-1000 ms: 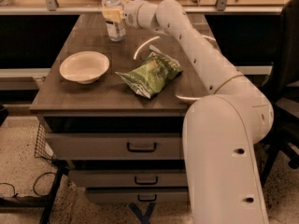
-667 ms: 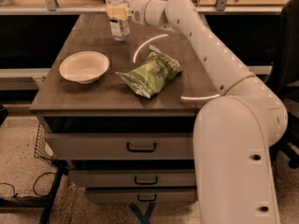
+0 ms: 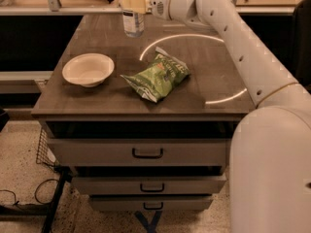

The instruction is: Pick blue plastic bottle

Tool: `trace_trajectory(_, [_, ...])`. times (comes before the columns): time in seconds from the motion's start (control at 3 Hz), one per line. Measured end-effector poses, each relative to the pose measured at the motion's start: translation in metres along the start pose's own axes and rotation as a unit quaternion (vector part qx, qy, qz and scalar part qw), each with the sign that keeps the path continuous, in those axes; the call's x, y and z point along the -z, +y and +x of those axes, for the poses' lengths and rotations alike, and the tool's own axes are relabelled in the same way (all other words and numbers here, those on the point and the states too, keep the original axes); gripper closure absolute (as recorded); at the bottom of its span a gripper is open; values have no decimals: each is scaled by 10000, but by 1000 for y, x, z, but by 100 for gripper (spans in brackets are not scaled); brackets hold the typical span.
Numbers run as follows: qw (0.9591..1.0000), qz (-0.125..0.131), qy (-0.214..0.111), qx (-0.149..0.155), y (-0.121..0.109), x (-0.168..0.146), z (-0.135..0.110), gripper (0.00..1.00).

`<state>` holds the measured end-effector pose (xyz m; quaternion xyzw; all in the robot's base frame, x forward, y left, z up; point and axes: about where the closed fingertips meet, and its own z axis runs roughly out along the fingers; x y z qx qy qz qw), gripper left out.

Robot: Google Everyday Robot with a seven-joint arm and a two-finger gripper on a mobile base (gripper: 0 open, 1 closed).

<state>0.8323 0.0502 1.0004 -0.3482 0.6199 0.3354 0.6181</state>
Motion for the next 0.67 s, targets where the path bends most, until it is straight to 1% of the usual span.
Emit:
trace_trajectory(0.33, [9998,-165,-130,50,5,13,-24,100])
trace_trajectory(0.67, [9994,-241,-184,166,6,11,-51,100])
